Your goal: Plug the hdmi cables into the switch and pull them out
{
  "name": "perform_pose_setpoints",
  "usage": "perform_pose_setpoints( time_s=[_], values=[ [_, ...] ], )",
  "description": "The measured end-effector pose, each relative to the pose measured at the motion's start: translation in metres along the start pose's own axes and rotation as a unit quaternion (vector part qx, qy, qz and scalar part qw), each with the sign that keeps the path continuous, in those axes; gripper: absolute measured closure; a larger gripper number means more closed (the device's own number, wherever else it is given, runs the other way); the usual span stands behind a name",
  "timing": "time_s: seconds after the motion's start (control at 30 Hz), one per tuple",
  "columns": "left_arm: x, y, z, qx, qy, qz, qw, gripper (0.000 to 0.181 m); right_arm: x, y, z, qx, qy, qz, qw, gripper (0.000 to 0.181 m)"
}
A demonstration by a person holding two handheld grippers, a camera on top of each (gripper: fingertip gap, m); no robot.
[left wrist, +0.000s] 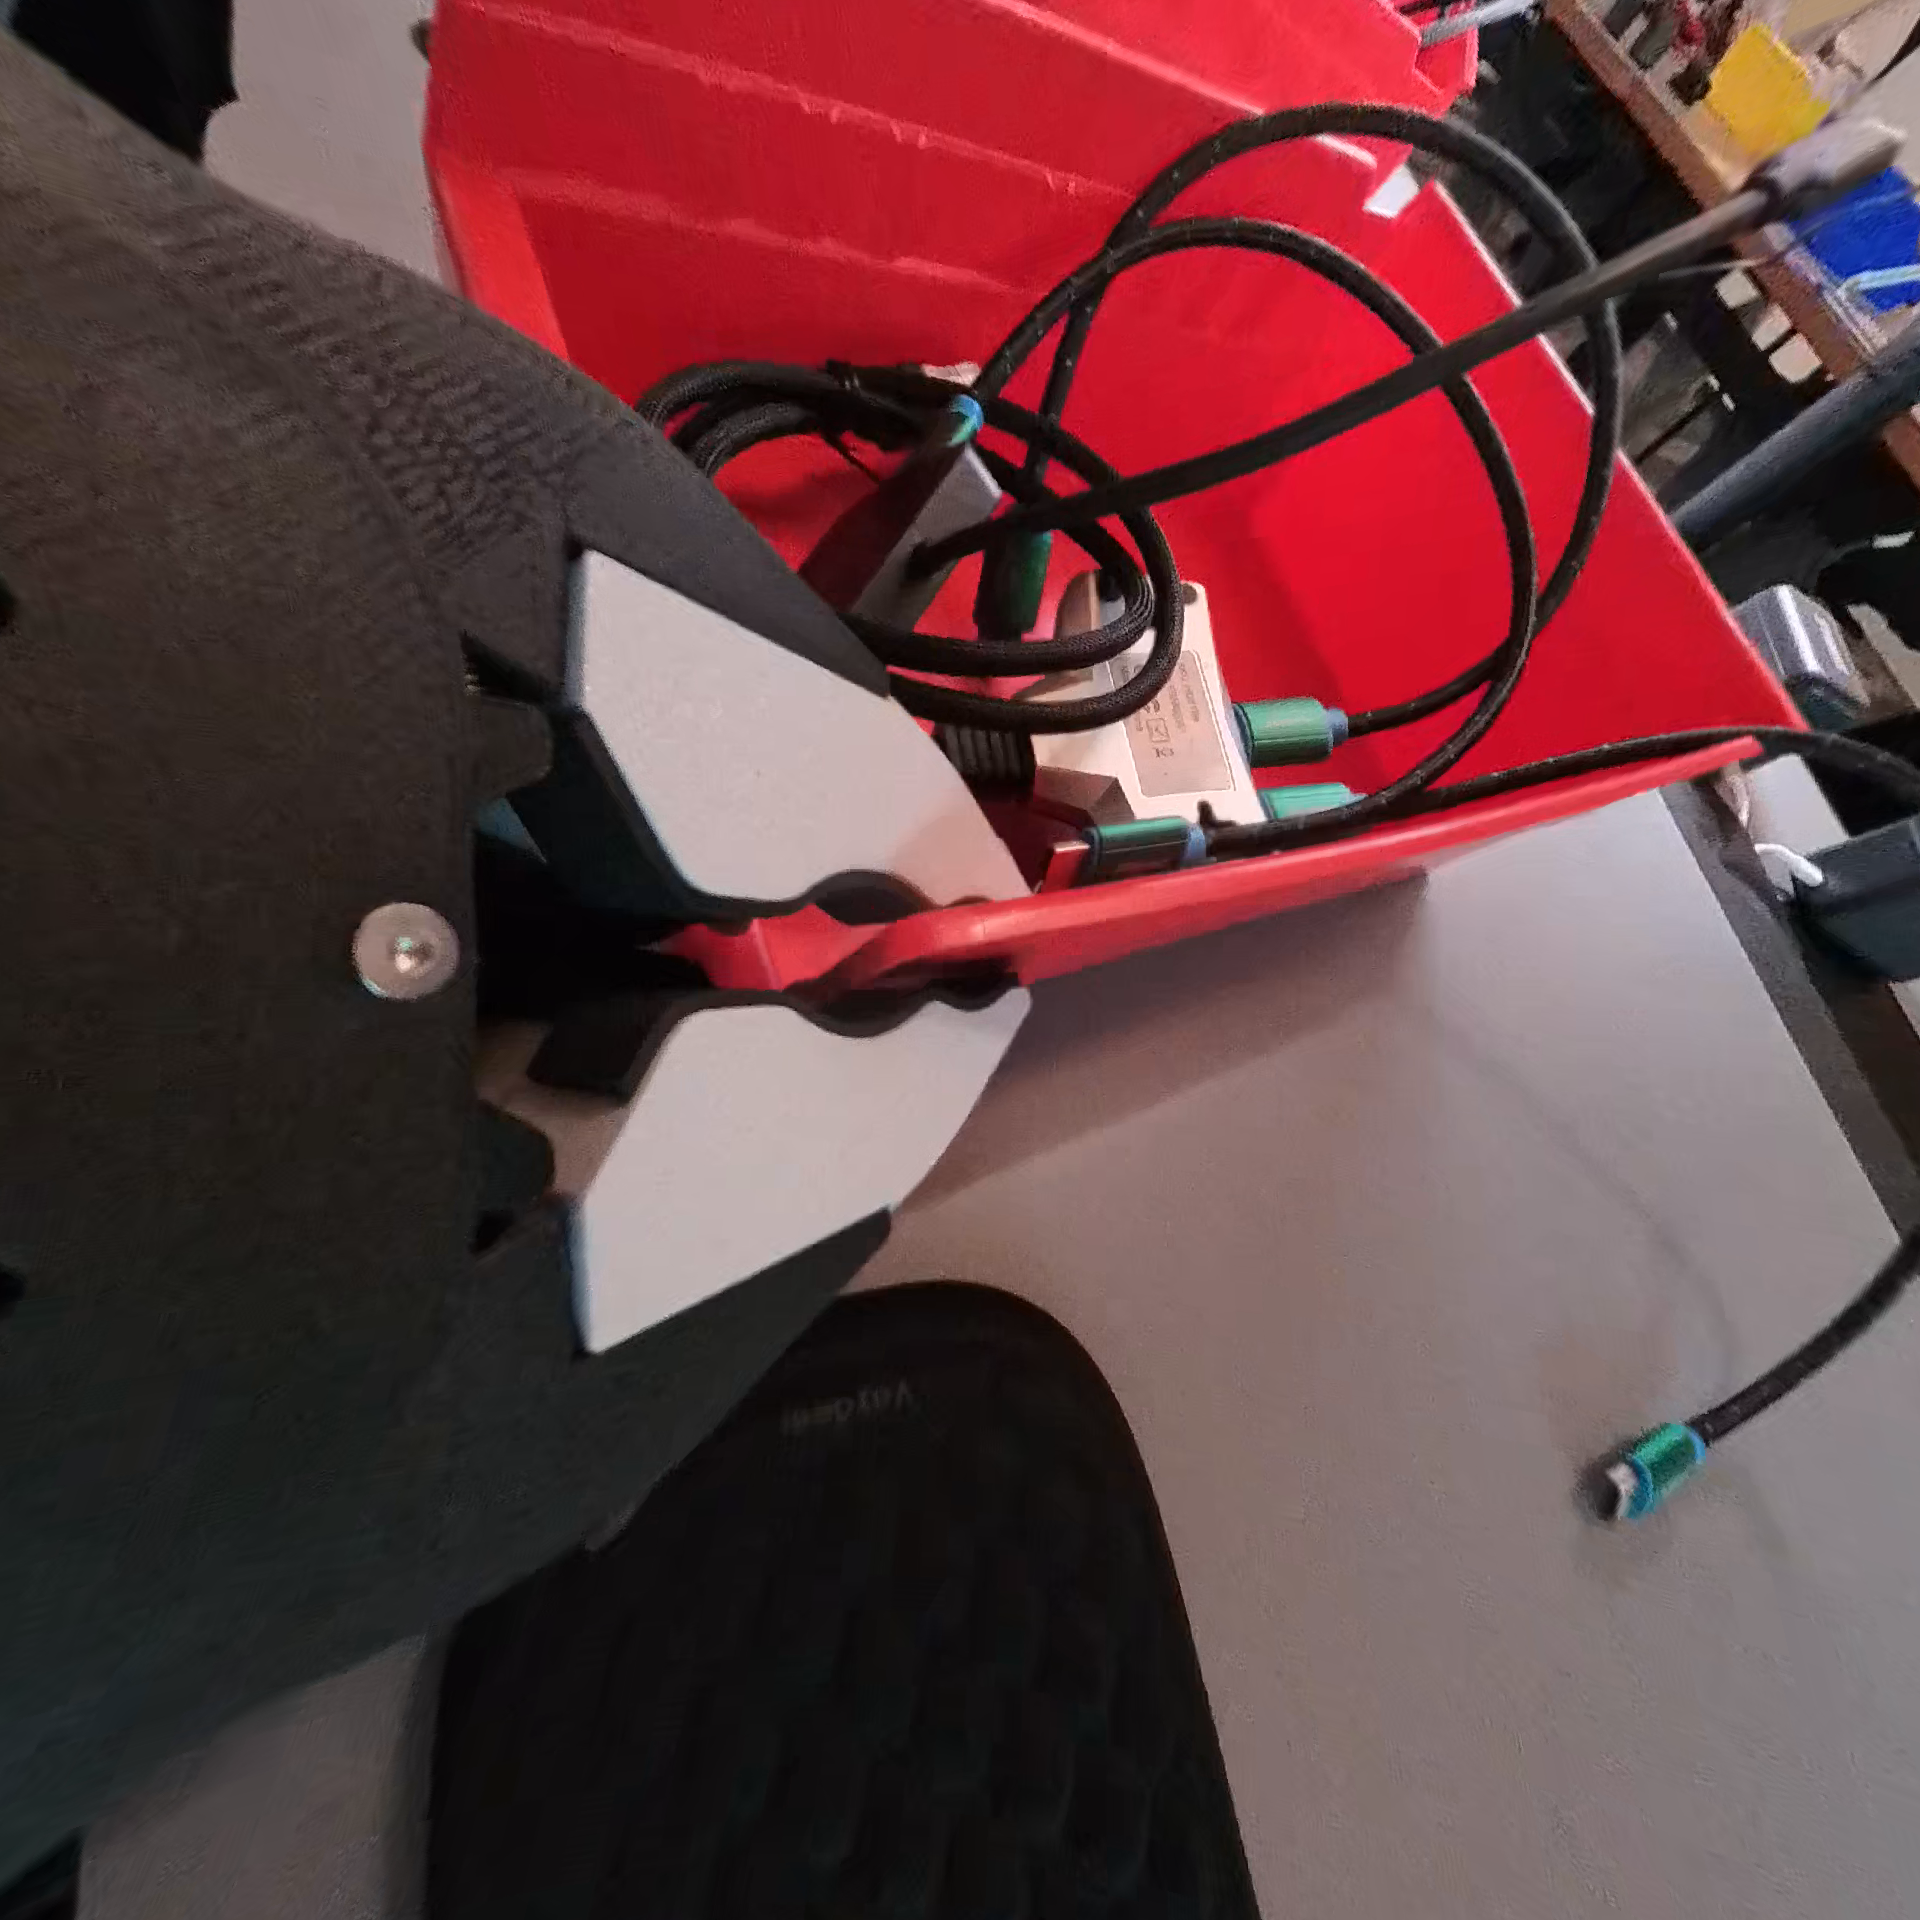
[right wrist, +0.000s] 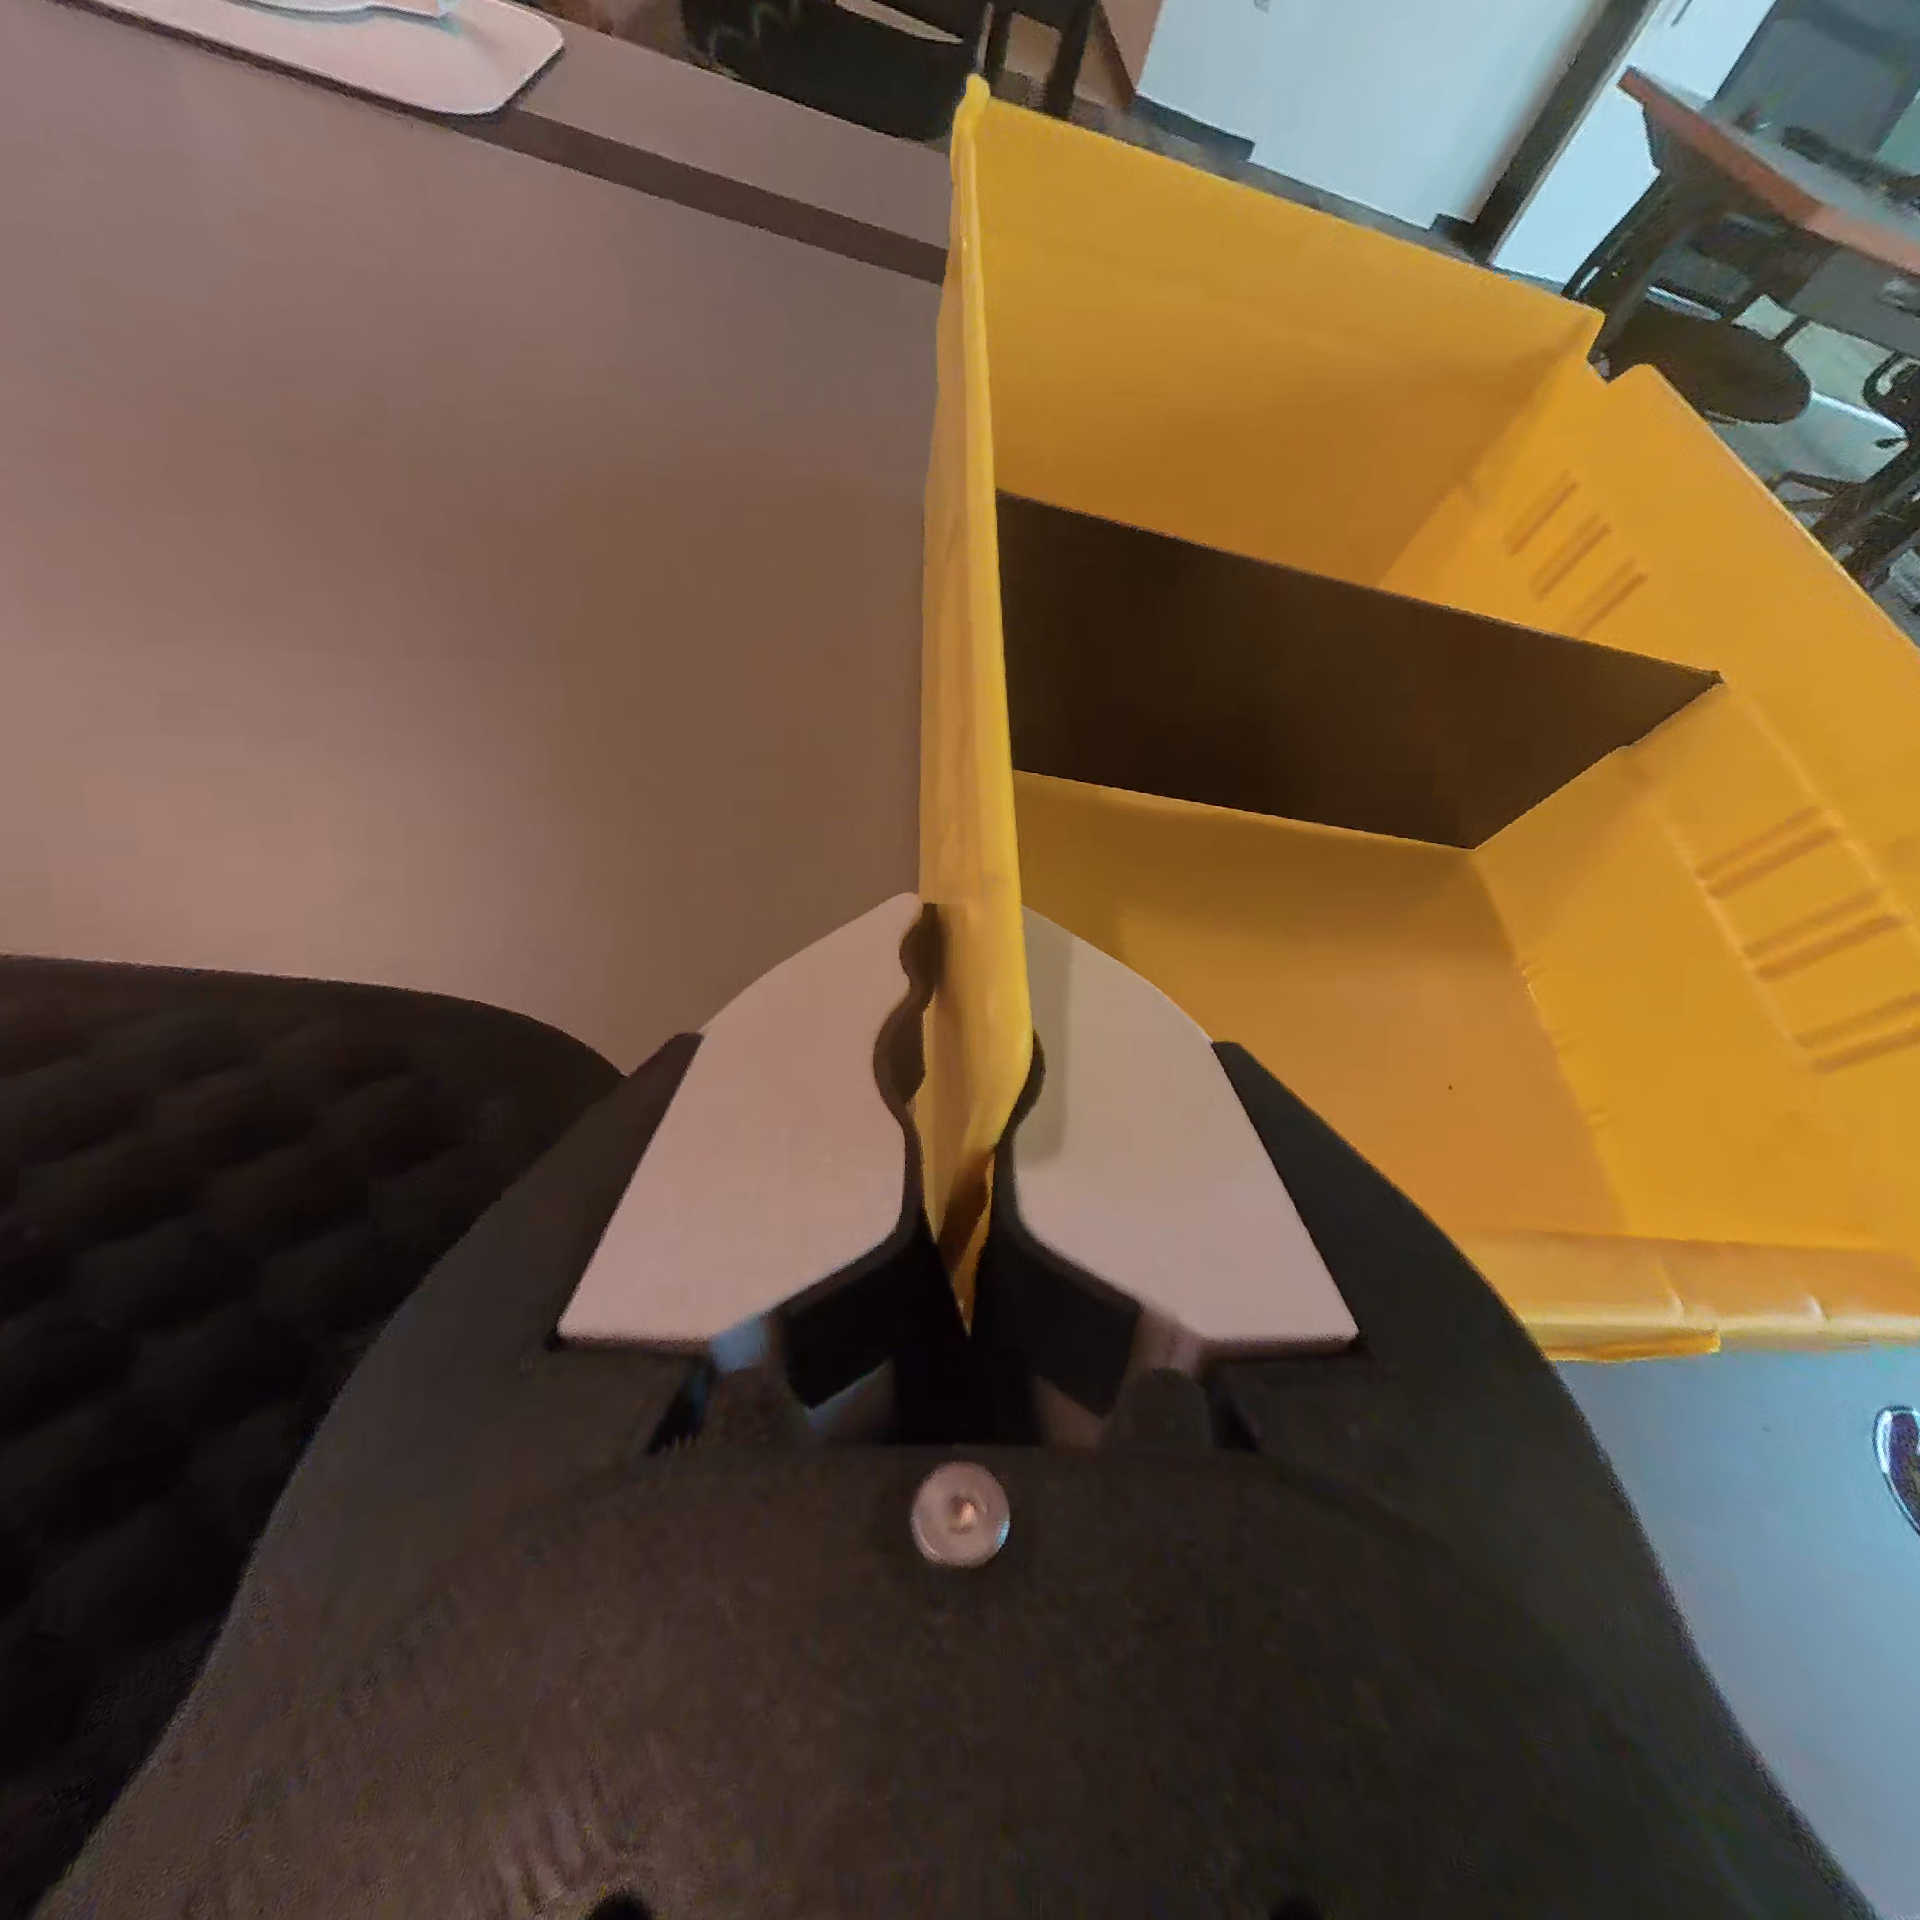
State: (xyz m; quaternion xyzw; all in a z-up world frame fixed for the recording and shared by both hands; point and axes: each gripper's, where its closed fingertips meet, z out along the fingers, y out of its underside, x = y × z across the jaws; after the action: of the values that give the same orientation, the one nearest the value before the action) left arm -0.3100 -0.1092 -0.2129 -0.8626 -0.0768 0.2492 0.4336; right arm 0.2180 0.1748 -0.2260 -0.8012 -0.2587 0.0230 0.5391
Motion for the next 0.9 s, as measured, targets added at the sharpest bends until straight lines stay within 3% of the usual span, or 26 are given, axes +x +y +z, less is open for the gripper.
perform_pose_setpoints(
  time_s=[0.17, 0.37, 0.4, 0.47, 0.53, 0.6, 0.67, 0.73, 0.8, 0.9],
  values=[
    [0.0, 0.001, -0.002, 0.004, 0.008, 0.037, 0.999, 0.174, -0.005, 0.002, -0.002, -0.01, -0.012, -0.005, 1.0, 0.169],
    [0.0, 0.004, -0.009, 0.03, 0.042, 0.013, 0.999, 0.175, -0.016, -0.025, -0.018, 0.062, -0.04, 0.01, 0.997, 0.14],
    [0.001, 0.003, -0.01, 0.04, 0.047, 0.009, 0.998, 0.171, -0.018, -0.036, -0.025, 0.09, -0.045, 0.013, 0.995, 0.134],
    [0.0, -0.005, -0.018, 0.079, 0.058, -0.013, 0.995, 0.14, -0.026, -0.062, -0.043, 0.159, -0.07, 0.023, 0.984, 0.12],
    [-0.009, -0.023, -0.035, 0.152, 0.067, -0.048, 0.985, 0.129, -0.04, -0.092, -0.068, 0.262, -0.103, 0.032, 0.959, 0.109],
    [-0.028, -0.043, -0.057, 0.232, 0.059, -0.094, 0.967, 0.123, -0.056, -0.12, -0.097, 0.379, -0.142, 0.041, 0.913, 0.108],
    [-0.057, -0.058, -0.08, 0.311, 0.016, -0.14, 0.94, 0.117, -0.067, -0.137, -0.122, 0.494, -0.165, 0.07, 0.851, 0.111],
    [-0.093, -0.063, -0.103, 0.377, -0.066, -0.177, 0.907, 0.106, -0.072, -0.141, -0.13, 0.552, -0.179, 0.131, 0.804, 0.115],
    [-0.119, -0.046, -0.108, 0.35, -0.137, -0.198, 0.905, 0.103, -0.078, -0.137, -0.122, 0.566, -0.201, 0.203, 0.773, 0.116],
    [-0.125, -0.008, -0.087, 0.209, -0.17, -0.144, 0.952, 0.072, -0.096, -0.135, -0.104, 0.536, -0.268, 0.26, 0.757, 0.108]
  ],
)
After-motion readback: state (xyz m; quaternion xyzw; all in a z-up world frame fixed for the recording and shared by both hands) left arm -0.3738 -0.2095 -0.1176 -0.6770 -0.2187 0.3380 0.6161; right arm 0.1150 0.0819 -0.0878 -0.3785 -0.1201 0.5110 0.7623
